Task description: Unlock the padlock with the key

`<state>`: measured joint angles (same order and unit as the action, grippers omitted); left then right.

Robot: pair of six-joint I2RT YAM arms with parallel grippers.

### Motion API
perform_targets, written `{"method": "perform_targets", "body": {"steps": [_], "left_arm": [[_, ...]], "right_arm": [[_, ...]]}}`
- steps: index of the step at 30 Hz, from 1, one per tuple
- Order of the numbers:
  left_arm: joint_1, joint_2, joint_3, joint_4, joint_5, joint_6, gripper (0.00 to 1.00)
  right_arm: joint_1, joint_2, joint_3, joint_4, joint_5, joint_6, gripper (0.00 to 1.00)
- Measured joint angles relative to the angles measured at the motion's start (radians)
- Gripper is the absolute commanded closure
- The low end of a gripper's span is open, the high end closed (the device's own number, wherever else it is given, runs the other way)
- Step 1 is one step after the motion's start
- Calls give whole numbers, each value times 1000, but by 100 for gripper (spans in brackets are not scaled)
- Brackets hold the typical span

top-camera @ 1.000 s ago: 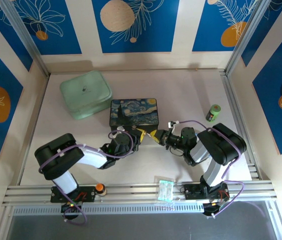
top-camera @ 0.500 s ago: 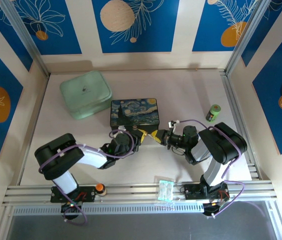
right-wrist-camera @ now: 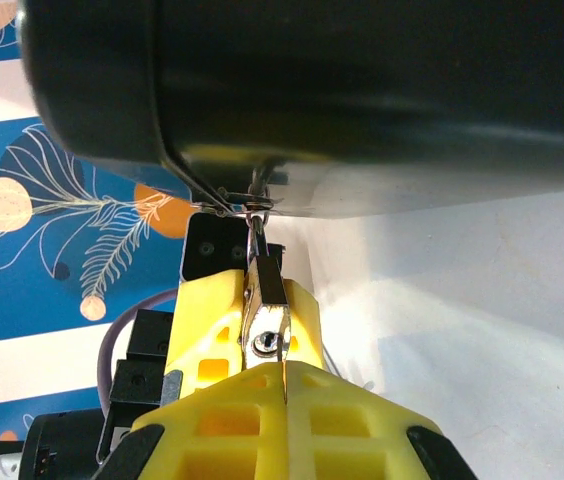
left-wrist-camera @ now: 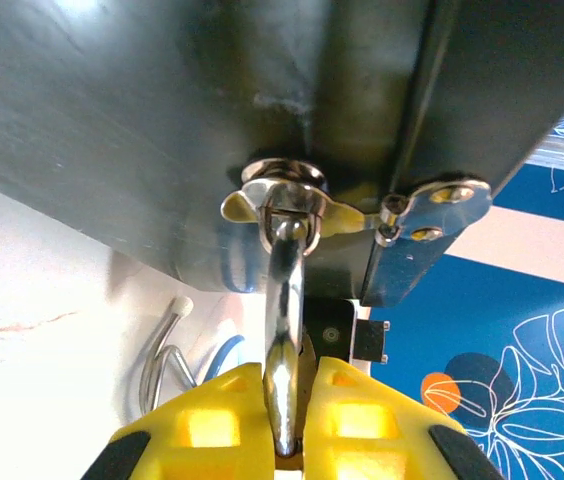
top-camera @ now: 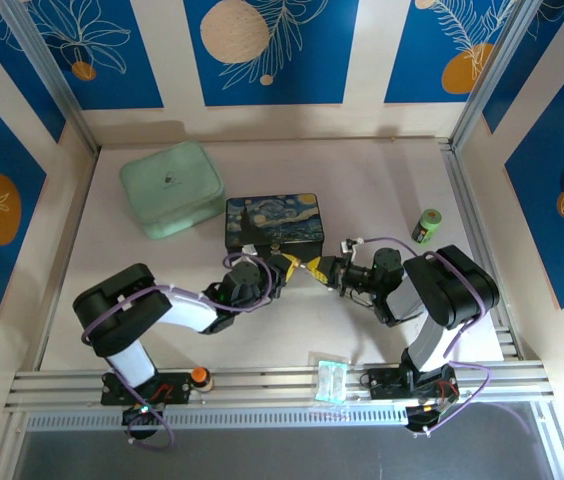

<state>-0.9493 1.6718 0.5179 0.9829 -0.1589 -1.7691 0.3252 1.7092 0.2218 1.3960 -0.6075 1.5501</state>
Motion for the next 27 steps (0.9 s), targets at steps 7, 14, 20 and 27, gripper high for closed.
{"method": "perform_targets", "body": {"steps": [7, 14, 20, 27], "left_arm": [[5, 0, 9, -4, 21, 34, 100], [11, 26, 16, 34, 35, 29, 100], [17, 12, 18, 24, 70, 33, 100], [31, 5, 19, 27, 103, 37, 100]], "right_arm": [[-6, -18, 1, -17, -18, -5, 100], [-13, -53, 5, -66, -32, -32, 100], [-14, -136, -15, -135, -26, -59, 100], [-25, -176, -21, -199, -48, -86, 100]]}}
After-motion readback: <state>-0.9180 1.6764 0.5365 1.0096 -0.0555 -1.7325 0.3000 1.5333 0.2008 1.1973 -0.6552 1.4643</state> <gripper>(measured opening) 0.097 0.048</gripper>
